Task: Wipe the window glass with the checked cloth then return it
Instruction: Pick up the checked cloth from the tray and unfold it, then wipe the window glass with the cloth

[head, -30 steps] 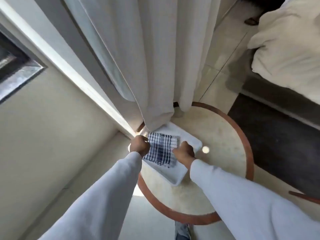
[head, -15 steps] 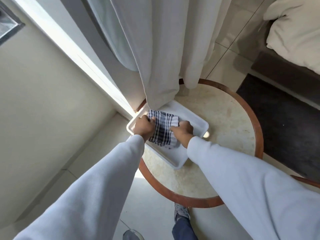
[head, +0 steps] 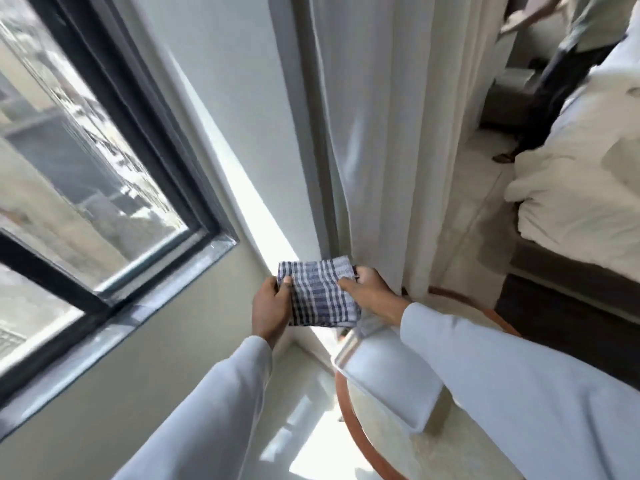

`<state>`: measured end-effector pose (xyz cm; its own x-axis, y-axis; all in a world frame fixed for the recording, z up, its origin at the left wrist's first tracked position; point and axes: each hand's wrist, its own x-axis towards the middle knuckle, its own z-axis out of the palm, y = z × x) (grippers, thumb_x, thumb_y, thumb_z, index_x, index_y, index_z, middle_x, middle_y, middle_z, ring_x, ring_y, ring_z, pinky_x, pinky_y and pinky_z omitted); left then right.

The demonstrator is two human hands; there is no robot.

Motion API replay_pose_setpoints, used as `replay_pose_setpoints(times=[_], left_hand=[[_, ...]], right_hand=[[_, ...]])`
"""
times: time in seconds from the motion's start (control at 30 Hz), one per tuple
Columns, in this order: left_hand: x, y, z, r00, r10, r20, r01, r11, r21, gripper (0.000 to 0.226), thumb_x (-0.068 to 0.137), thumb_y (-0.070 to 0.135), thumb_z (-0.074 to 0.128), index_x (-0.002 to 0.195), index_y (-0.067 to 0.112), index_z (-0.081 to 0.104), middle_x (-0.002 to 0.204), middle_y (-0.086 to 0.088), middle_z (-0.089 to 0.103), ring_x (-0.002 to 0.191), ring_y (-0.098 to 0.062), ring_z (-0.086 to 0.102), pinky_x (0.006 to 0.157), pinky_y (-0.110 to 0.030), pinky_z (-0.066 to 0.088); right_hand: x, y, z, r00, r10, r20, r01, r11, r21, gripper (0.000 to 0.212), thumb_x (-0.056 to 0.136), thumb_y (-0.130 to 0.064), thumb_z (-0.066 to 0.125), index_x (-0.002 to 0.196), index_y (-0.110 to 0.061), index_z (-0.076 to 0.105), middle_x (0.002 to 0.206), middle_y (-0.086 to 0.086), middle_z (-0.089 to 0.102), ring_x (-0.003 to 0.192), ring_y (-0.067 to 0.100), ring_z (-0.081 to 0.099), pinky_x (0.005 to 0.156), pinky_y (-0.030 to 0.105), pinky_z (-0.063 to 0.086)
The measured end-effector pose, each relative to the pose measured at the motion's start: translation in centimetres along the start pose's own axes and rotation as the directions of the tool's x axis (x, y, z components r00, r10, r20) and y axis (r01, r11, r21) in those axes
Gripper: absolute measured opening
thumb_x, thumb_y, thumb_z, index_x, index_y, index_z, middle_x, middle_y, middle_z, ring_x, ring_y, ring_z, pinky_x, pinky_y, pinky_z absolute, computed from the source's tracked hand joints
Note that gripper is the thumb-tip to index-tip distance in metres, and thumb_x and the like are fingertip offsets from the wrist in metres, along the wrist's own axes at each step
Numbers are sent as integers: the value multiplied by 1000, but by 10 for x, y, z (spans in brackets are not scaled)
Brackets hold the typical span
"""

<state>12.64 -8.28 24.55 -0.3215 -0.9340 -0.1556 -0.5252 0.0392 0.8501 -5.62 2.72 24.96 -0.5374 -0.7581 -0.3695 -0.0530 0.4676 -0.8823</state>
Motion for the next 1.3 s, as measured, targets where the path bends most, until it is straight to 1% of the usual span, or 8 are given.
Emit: replay_pose_setpoints(times=[0.4,0.53,0.63,0.83,1.0,1.13,1.2,1.3], left_hand=[[-36,181,-359,955,260,-144,-281,947,-152,39,107,34,65,106,-4,75,105,-20,82,85,-23,68,79,-39,54],[-55,223,-456,940,282,-191,-328,900,-286,27,105,31,70,99,6,76,85,2,79,70,-10,67,62,-17,52],[-67,240,-504,922,269,-278,-352,880,-318,36,104,36,71,105,1,77,84,3,77,64,-6,65,63,-22,50],[-85,231,-561,856,219,-468,-435,794,-424,37,105,47,67,112,15,83,100,-2,86,85,-14,80,70,-26,66],[-80,212,-620,648,269,-713,-524,836,-160,38,105,41,70,110,7,85,103,-17,84,92,-21,79,77,-35,68],[-62,193,-691,126,529,-839,-61,848,526,45,109,49,58,121,13,81,130,-8,77,125,-33,70,101,-48,56],[-51,192,-736,-34,615,-787,77,787,612,49,114,44,51,144,10,67,162,-14,55,151,-36,52,121,-49,44],[-36,189,-788,22,619,-785,157,773,614,67,116,49,34,172,13,32,186,-10,15,172,-31,20,138,-46,21]], right_hand=[[-118,-348,77,925,-369,95,354,925,140,26,107,-15,64,120,7,67,110,25,73,94,32,68,91,61,60],[-152,-441,116,879,-459,127,405,860,310,18,107,-19,63,103,-2,69,79,12,73,61,22,67,53,35,57],[-164,-491,146,847,-476,236,335,823,459,11,97,-20,60,99,-10,61,86,22,54,73,33,48,62,39,40],[-177,-552,215,313,-481,819,89,873,479,40,105,-46,58,121,-10,64,99,15,73,71,31,72,49,33,57],[-192,-574,296,351,-493,796,-34,843,537,41,112,-33,52,131,-1,69,120,23,79,99,39,81,75,47,66],[-197,-594,356,538,-798,271,326,493,806,17,110,-18,58,119,-17,72,114,7,82,103,26,81,78,46,67],[-196,-609,385,260,-950,-172,839,134,528,30,104,-1,56,114,-24,73,104,-13,79,97,2,75,77,36,62],[-180,-631,440,-220,-972,-81,975,-215,-62,57,101,-8,57,157,-18,54,165,3,52,160,23,38,126,53,37]])
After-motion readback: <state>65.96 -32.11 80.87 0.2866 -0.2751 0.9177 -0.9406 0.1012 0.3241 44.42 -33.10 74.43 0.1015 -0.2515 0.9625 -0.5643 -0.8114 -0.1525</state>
